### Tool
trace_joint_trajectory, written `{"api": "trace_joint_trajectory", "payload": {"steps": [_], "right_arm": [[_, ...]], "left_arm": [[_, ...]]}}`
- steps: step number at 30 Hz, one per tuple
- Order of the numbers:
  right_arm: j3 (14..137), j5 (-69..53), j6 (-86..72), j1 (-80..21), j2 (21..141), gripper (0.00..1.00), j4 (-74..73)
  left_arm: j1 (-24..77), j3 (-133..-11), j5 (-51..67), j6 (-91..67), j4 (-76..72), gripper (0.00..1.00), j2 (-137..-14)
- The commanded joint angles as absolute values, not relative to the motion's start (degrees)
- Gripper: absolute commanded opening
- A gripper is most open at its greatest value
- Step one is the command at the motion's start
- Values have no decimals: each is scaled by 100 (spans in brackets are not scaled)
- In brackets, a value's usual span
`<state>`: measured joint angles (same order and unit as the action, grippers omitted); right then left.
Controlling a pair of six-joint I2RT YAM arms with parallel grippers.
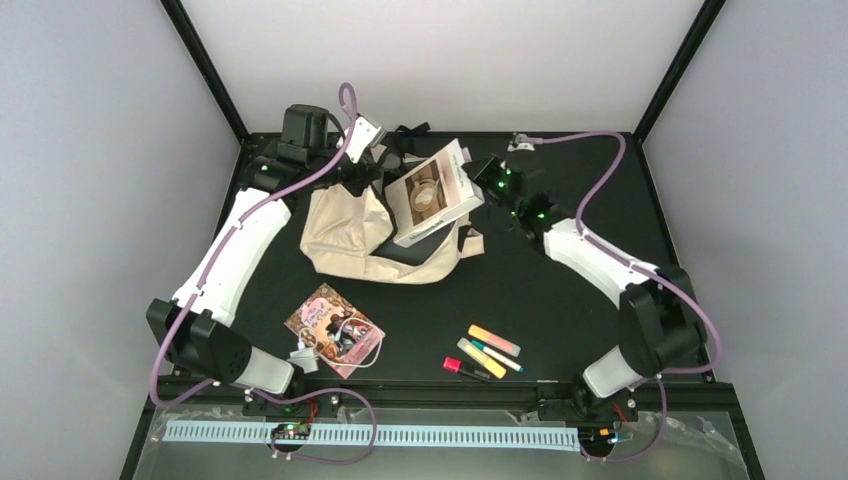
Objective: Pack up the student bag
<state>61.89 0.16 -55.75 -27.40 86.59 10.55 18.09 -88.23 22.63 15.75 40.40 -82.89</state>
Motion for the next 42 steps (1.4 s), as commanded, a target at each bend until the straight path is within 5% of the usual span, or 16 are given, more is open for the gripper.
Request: {"api": "trace_joint_trajectory", "payload": {"steps": [1, 14, 21, 24, 33, 39, 40, 42], "right_arm": [[6443, 591, -6195, -2997, 9239, 1, 1921], [6930, 486, -7546, -4009, 10575, 2, 2542], [7269, -513, -7171, -4070, 10882, 47, 1277], [7208, -408, -6320, -4046, 10298, 56, 654], [7637, -578, -3023, -4003, 8708, 70, -2142], [7201, -406, -2384, -4001, 8121, 71, -3533], [7124, -415, -2365, -4007, 8036, 71, -3597], [7019, -443, -2355, -4005, 7893, 71, -3688]], "left_arm": [[1837, -9330, 2824, 1161, 3742, 2, -8395], [1863, -9916, 2973, 882, 3481, 1, -8808], [1823, -10397, 2879, 897, 3577, 2, -8905], [1794, -10272, 2637, 1057, 3594, 2, -8890], [1767, -9021, 1893, 1688, 3472, 2, -8545], [1768, -8710, 1745, 2009, 3819, 1, -8496], [1767, -8708, 1696, 2032, 3912, 10, -8532], [1767, -8871, 1576, 2120, 4335, 58, -8650]]}}
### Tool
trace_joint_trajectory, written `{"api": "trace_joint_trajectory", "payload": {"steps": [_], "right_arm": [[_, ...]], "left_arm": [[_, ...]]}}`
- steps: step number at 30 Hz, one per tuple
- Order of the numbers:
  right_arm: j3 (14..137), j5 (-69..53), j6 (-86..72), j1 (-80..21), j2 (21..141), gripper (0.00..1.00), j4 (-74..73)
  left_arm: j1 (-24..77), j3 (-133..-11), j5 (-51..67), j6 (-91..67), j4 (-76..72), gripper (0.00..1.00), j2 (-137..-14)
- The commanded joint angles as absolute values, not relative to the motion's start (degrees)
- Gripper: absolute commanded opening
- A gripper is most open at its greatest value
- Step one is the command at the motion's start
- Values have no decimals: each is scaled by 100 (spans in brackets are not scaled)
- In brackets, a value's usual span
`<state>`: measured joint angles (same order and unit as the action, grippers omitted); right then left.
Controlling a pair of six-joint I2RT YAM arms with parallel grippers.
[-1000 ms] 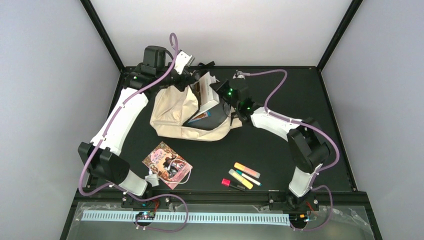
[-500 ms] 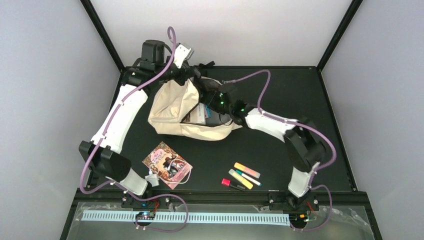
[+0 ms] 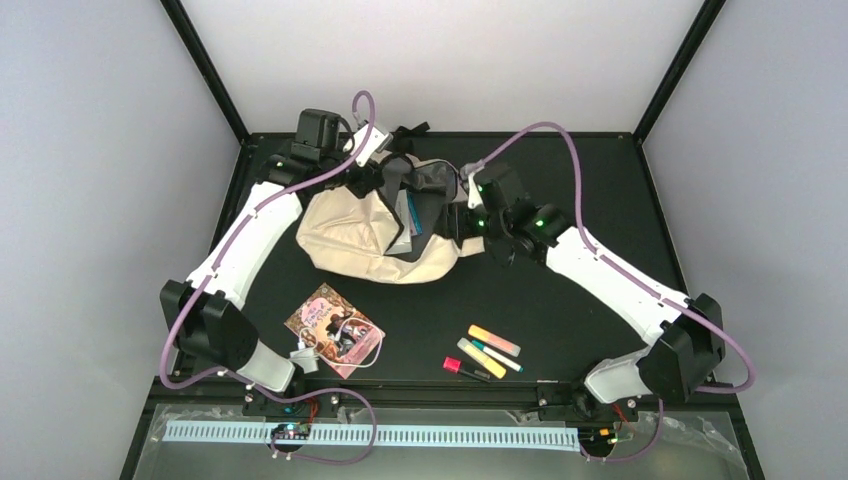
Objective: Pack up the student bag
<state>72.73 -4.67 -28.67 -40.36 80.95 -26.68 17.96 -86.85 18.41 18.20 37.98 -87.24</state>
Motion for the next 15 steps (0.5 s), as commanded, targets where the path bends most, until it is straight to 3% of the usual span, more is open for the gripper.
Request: {"api": "trace_joint_trajectory", "payload": {"steps": [1, 2, 7, 15], "right_arm": [[6995, -480, -2361, -4001, 7854, 71, -3705], [6974, -540, -2364, -4006, 7827, 70, -3734], [6765, -1158, -2633, -4182, 7824, 66, -3656], [6652, -2622, -3526, -5278, 9117, 62, -2363]], "left_arm": [[1762, -9067, 1489, 2173, 4687, 88, -8705], [1747, -9257, 1377, 2180, 5097, 98, -8757], [1136, -9175, 1103, 2518, 6423, 99, -8246], [-581, -6293, 943, 3597, 6537, 96, -7374]]}}
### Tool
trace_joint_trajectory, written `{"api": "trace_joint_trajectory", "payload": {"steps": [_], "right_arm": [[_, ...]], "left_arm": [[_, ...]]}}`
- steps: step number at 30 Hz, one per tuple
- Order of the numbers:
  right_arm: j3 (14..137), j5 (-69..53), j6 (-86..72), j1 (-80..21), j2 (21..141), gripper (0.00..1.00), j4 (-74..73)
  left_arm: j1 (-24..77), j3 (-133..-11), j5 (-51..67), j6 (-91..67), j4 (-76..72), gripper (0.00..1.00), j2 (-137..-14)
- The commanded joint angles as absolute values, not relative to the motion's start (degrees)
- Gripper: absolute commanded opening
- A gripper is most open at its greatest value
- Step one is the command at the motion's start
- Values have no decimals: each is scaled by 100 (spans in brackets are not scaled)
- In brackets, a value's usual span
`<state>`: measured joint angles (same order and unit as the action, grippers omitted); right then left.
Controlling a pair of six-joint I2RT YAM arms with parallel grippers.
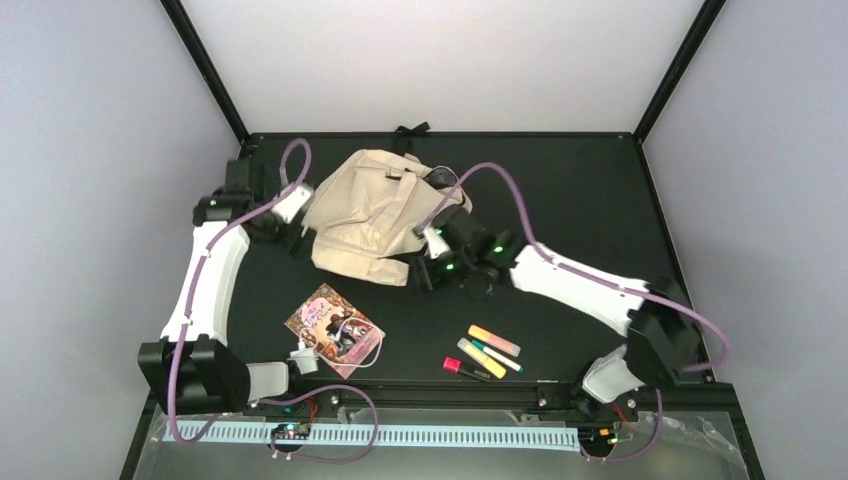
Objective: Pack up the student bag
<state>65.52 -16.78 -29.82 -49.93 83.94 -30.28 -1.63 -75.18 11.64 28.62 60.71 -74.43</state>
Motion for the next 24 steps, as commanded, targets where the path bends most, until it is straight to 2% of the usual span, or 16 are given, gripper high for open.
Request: {"api": "trace_joint_trajectory", "payload": {"steps": [1, 4, 8, 10, 13, 17, 24], "right_arm": [[6748, -2650, -3622, -5311, 9309, 61, -2281], [6842, -2714, -3984, -5343, 9736, 58, -1930], [7080, -2756, -4387, -5368, 10517, 53, -1528], [7498, -2750, -4386, -5384, 10937, 52, -1522], [8027, -2555, -4428, -5392, 11454, 48, -1603], [8704, -2575, -4448, -5537, 12066, 47, -1699], [9956, -2611, -4554, -5746, 13173, 54, -2145]], "left_arm": [[-685, -5947, 890, 3671, 6401, 92, -7374], [-1140, -5391, 907, 3785, 5888, 81, -7555], [-1484, -5073, 1131, 4149, 5555, 58, -7853], [-1481, -4707, 1183, 4571, 5397, 53, -7770], [-1502, -3990, 890, 5300, 4777, 48, -7434], [-1514, -3362, 557, 5911, 4160, 47, -7374], [-1558, -3262, 984, 5949, 3839, 45, -7667]]}}
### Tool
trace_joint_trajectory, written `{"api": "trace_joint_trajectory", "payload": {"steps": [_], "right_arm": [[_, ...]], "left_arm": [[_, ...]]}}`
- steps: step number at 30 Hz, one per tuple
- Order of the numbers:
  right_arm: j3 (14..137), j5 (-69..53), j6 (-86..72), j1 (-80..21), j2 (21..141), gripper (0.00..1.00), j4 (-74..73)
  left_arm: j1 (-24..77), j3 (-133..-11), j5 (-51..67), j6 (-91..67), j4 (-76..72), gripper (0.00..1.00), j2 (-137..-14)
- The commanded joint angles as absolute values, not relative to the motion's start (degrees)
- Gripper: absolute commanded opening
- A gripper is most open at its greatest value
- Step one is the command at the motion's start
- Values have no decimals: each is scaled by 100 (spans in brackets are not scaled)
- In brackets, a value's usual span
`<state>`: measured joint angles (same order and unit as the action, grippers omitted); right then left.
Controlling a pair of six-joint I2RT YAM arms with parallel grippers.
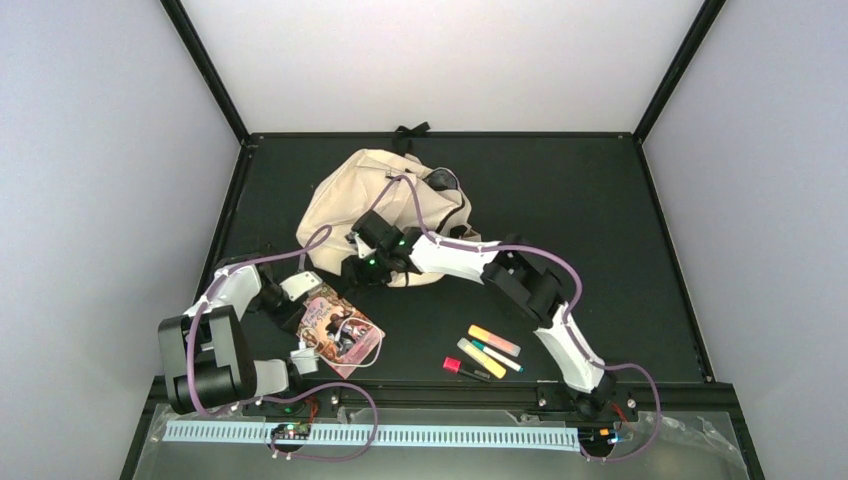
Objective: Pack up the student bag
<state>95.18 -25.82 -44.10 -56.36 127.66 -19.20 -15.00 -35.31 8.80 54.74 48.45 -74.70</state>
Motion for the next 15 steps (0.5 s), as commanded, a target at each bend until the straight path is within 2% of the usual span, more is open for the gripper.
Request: {"api": "trace_joint_trajectory", "payload": {"steps": [1, 8, 11, 15], "right_arm": [[10106, -2661, -4575, -5758, 13316, 54, -2189], [11220, -3026, -4438, -5886, 14186, 60, -2665], [11201, -3943, -4734, -5893, 14378, 58, -2089], [11233, -4379, -4904, -5884, 14339, 55, -1337]], "left_arm": [[-1557, -3204, 1062, 5991, 3797, 46, -7627], [-1590, -3003, 1229, 6064, 3524, 45, -7558], [-1608, -3052, 1385, 5999, 3492, 45, -7616], [-1621, -3119, 1427, 5977, 3526, 45, -7712]]}}
